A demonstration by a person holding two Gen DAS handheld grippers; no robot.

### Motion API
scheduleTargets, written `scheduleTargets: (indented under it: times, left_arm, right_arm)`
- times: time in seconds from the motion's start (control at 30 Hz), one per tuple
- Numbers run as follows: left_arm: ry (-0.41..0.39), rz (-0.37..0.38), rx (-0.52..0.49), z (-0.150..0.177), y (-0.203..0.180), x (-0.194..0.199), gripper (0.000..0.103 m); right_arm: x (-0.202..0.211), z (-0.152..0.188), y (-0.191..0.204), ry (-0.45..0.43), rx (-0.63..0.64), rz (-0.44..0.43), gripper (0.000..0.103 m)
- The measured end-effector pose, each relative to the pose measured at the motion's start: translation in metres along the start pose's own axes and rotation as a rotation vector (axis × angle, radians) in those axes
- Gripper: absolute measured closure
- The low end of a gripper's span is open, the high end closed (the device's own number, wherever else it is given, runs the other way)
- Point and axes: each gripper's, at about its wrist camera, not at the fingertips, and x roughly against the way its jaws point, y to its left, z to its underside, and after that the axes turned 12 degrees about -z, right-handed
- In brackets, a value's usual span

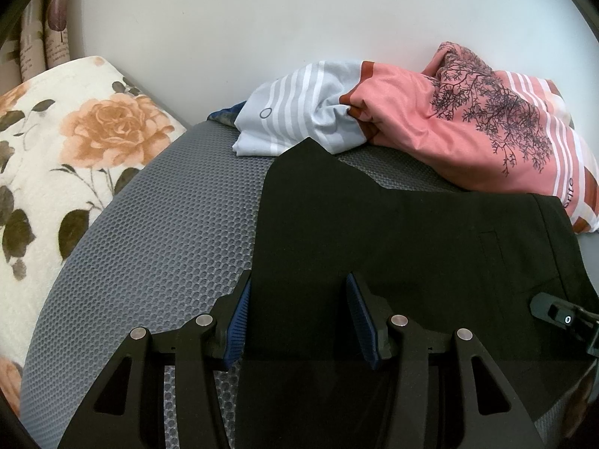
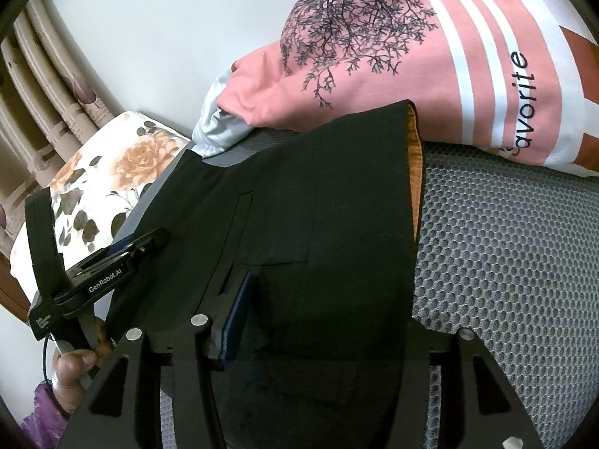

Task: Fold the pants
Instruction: 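Lower the folded black trousers onto the grey mat with both grippers, then open both grippers to release the folded trousers on the mat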

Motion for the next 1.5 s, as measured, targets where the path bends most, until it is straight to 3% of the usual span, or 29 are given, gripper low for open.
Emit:
scheduleTargets:
  times: [0.73, 0.83, 0.87, 0.9, 0.97, 1.07, 1.13, 1.3, 1.5]
  left_arm:
    - [-0.016, -0.021, -0.001, 0.000, 0.002, 0.002, 0.053]
    - [-0.024, -0.036, -0.004, 0.001, 0.001, 0.004, 0.052]
    - [-0.029, -0.043, -0.004, 0.001, 0.001, 0.005, 0.052]
    - [-0.033, -0.050, -0.004, 0.001, 0.001, 0.006, 0.050]
    - [-0.045, -0.066, -0.002, 0.002, 0.001, 0.008, 0.046]
    - [-0.061, -0.092, -0.010, 0.002, -0.001, 0.012, 0.040]
    - [-0.075, -0.120, -0.018, 0.003, -0.003, 0.014, 0.031]
    - [-0.139, -0.153, -0.028, 0.006, -0.006, 0.027, 0.013]
    - [-0.176, -0.166, -0.008, 0.008, -0.002, 0.036, 0.008]
  right_arm:
    - [-0.005, -0.004, 0.005, 0.006, 0.033, 0.019, 0.047]
    - [-0.004, -0.004, 0.006, 0.006, 0.031, 0.015, 0.037]
    - [-0.005, -0.004, 0.006, 0.005, 0.030, 0.013, 0.029]
    - [-0.004, -0.004, 0.006, 0.001, 0.031, 0.018, 0.018]
    - [0.000, -0.004, 0.008, -0.021, 0.040, 0.034, 0.010]
    - [0.008, -0.002, 0.015, -0.059, 0.075, 0.065, 0.009]
    - [0.017, 0.000, 0.019, -0.094, 0.085, 0.100, 0.009]
    - [0.046, 0.006, 0.037, -0.172, 0.101, 0.085, 0.005]
    - [0.054, 0.015, 0.055, -0.157, 0.143, 0.084, 0.002]
